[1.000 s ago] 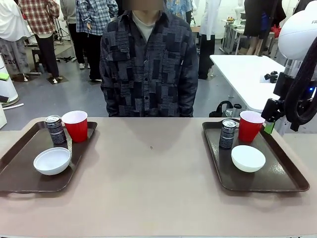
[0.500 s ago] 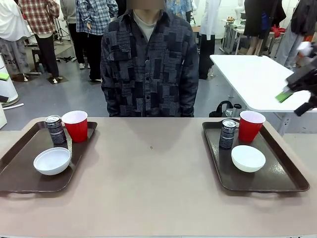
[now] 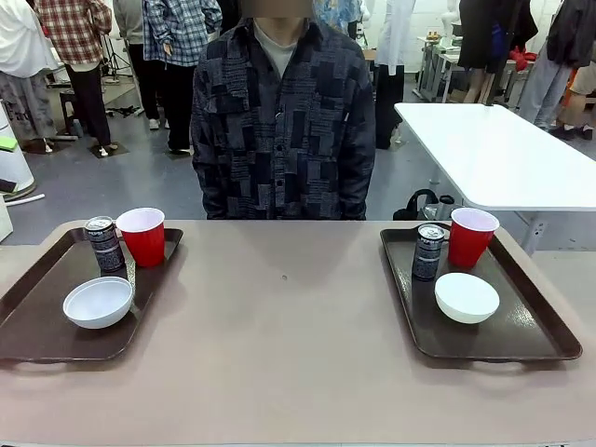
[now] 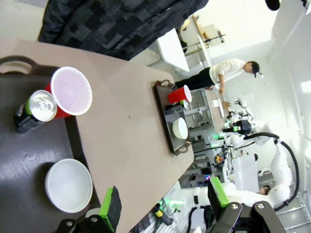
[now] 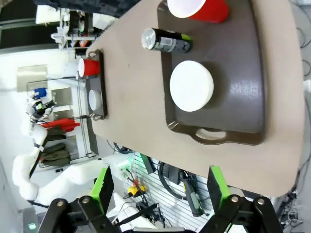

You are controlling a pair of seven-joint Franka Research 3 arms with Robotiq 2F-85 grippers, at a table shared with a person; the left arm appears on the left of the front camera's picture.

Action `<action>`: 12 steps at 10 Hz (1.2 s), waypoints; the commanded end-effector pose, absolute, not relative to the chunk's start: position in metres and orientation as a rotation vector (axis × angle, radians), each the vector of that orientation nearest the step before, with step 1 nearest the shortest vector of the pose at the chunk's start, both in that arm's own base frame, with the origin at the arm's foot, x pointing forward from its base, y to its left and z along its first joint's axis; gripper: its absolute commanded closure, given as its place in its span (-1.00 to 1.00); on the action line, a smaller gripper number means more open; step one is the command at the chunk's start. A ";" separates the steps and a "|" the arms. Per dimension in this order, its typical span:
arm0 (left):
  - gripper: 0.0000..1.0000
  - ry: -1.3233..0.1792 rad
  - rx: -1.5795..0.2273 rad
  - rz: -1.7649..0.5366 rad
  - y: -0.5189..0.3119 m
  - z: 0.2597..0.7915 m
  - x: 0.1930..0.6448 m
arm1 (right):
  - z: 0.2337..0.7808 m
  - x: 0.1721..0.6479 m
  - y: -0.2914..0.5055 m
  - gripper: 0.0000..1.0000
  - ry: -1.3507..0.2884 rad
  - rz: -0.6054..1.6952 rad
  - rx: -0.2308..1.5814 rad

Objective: Prepare tableware on both trays.
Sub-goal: Pick up a Picnic Bowl from the table and place it on a Handle tray.

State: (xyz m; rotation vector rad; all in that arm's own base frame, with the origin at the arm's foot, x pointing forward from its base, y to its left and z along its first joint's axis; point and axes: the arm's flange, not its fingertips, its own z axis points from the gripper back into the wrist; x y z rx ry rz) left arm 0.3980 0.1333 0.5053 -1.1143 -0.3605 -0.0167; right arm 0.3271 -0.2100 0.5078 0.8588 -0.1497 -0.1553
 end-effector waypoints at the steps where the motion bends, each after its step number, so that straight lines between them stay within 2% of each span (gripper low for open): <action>1: -0.89 -0.355 -1.115 -0.027 0.135 0.507 0.396 | 0.513 0.335 -0.215 -1.00 -0.142 -0.114 0.851; 2: -0.89 -0.355 -1.115 -0.027 0.135 0.507 0.396 | 0.512 0.338 -0.212 -1.00 -0.139 -0.058 0.866; 3: -0.89 -0.355 -1.115 -0.027 0.135 0.507 0.396 | 0.507 0.329 -0.215 -1.00 -0.148 -0.152 0.855; 12: -0.89 -0.355 -1.115 -0.027 0.135 0.507 0.396 | 0.507 0.329 -0.215 -1.00 -0.148 -0.152 0.855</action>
